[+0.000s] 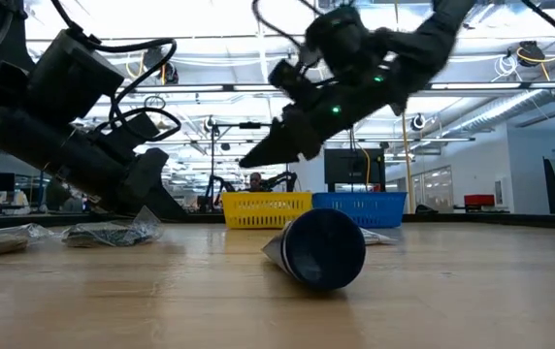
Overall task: Pick & Place Travel size toiletries
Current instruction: Put the white toothpaste into the right yellow bin
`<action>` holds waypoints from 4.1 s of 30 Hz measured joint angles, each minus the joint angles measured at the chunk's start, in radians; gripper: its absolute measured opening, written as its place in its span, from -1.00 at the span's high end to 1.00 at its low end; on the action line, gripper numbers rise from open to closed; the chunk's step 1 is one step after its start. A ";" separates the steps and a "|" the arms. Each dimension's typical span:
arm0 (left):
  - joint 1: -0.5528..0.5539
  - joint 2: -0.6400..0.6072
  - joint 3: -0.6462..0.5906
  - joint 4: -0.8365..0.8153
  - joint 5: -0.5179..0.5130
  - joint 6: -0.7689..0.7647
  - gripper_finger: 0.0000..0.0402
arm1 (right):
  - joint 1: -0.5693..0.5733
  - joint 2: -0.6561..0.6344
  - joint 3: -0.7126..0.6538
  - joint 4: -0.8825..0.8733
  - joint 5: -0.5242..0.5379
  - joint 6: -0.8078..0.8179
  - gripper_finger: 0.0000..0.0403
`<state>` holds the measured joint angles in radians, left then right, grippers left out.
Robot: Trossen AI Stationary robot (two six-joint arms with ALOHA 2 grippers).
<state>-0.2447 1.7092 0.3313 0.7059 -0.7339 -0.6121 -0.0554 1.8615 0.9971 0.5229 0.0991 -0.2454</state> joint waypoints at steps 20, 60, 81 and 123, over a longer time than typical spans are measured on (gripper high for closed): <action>0.000 0.000 0.000 0.022 -0.019 -0.021 0.46 | 0.251 -0.090 -0.456 0.528 -0.015 0.367 0.17; 0.004 0.000 0.000 0.060 -0.036 0.012 0.46 | 0.238 0.176 -0.453 0.605 -0.076 0.286 0.54; 0.027 0.000 0.000 0.052 -0.036 0.032 0.46 | 0.002 0.050 -0.452 0.831 -0.072 0.421 0.94; 0.029 0.000 0.000 0.054 -0.052 0.031 0.46 | -0.717 -0.105 0.165 -0.783 -0.284 0.274 0.81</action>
<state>-0.2153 1.7092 0.3317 0.7601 -0.7856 -0.5812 -0.7727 1.7565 1.1625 -0.2605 -0.1848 0.0288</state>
